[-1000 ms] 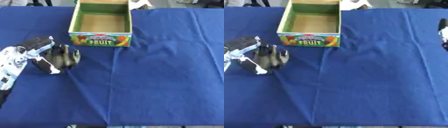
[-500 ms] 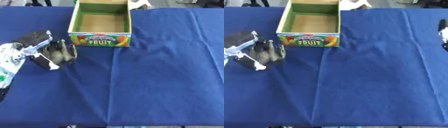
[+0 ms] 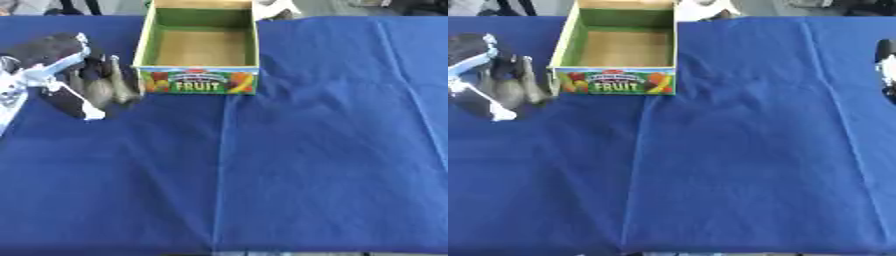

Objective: Pick up objects on the table and place them in the box.

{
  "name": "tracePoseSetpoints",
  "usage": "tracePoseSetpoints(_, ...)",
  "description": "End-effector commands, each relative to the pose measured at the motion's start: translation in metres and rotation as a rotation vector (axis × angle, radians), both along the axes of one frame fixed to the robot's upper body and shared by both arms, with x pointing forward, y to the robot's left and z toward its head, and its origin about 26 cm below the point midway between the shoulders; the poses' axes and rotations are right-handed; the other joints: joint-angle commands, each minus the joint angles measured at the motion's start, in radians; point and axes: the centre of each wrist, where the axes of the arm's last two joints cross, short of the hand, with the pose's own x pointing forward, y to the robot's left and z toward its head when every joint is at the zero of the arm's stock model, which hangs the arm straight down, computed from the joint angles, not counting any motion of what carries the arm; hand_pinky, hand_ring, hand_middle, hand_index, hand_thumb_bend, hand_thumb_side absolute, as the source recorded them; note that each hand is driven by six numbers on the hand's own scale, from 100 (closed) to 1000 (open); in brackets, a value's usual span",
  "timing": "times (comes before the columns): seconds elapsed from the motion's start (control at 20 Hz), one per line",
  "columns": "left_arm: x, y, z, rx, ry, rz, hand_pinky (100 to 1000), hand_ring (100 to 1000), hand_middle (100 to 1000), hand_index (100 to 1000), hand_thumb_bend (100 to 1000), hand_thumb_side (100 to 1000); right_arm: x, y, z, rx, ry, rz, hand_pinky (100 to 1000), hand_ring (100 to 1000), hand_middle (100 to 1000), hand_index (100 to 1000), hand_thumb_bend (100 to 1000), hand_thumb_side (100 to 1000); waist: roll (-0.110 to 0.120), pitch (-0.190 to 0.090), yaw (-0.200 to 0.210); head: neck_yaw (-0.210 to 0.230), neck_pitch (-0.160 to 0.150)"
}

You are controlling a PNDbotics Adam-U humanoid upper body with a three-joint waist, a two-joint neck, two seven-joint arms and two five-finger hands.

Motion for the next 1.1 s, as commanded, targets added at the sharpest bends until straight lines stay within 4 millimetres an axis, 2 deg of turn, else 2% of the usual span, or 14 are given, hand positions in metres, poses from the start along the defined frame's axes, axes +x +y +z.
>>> tracePoseSetpoints(0.05,0.001,-0.001,0.031,0.0,-0.077,0.0,419,324,276,396,295,100,-0.001,-0.004,0.009,-0.028,-0.018,-0.006,571,693,663,796,326,276,0.002,-0.022,-0.003,0.001,-0.001)
tracePoseSetpoints(0.25,0.019,-0.025,0.047,-0.015,-0.131,-0.013,420,322,273,394,312,100,0.0,-0.002,0.008,-0.032,-0.009,0.006,570,693,662,796,326,276,0.004,-0.027,-0.011,0.01,0.004)
tracePoseSetpoints(0.45,0.044,-0.052,0.045,-0.026,-0.151,-0.013,420,322,272,393,313,100,0.0,0.0,0.006,-0.032,-0.002,0.02,570,693,662,796,328,276,0.003,-0.03,-0.025,0.021,0.005)
tracePoseSetpoints(0.85,0.087,-0.097,0.001,-0.021,-0.157,0.046,443,343,293,418,328,100,0.003,0.006,0.003,-0.032,0.012,0.057,569,692,661,796,327,275,0.002,-0.025,-0.057,0.03,-0.012)
tracePoseSetpoints(1.1,0.101,-0.1,-0.018,-0.051,-0.227,0.167,433,368,289,418,335,100,0.004,0.009,0.002,-0.033,0.018,0.074,568,691,661,796,330,274,0.005,-0.023,-0.083,0.042,-0.02)
